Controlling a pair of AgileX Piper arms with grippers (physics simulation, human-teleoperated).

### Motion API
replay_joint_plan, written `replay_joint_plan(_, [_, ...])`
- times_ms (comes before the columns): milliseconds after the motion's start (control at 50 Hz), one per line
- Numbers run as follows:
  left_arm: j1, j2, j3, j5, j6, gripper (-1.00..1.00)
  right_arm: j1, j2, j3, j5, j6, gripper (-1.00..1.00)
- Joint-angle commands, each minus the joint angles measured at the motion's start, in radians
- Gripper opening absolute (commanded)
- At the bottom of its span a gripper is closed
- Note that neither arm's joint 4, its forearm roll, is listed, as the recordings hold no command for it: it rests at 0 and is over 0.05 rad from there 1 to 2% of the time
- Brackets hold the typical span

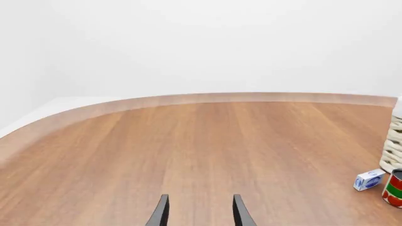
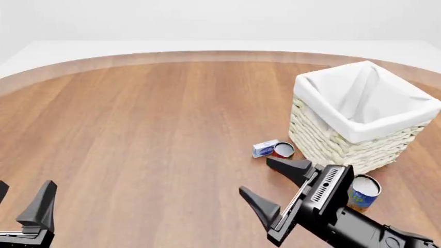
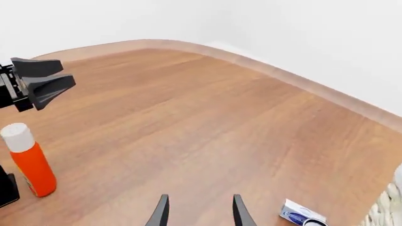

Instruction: Pick up the ketchup, and put it in the basket.

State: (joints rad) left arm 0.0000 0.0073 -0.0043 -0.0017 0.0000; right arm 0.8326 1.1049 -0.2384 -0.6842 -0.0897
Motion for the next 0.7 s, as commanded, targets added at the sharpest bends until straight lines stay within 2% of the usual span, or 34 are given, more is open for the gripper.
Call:
replay_joint_plan(20, [0.000, 0.000, 0.000, 0.000, 0.000, 1.00, 0.050, 0.112, -0.042, -0.045, 0.012, 1.00])
replay_joint_plan(200, [0.000, 0.000, 0.000, 0.000, 0.000, 1.00, 0.098, 0.151, -0.091, -0.025, 0.026, 1.00])
replay_joint_plan(540, [0.000, 0.000, 0.000, 0.000, 0.000, 1.00, 0.159, 0.194, -0.150, -0.006, 0.014, 1.00])
replay_joint_plan(620, [0.000, 0.000, 0.000, 0.000, 0.000, 1.00, 0.187, 0.232, -0.192, 0.002, 0.015, 1.00])
replay_joint_plan(640, [0.000, 0.000, 0.000, 0.000, 0.000, 1.00, 0.218, 0.317, -0.251, -0.001, 0.053, 1.00])
replay_joint_plan(700, [0.000, 0.000, 0.000, 0.000, 0.000, 1.00, 0.219, 0.314, -0.250, -0.001, 0.055, 1.00])
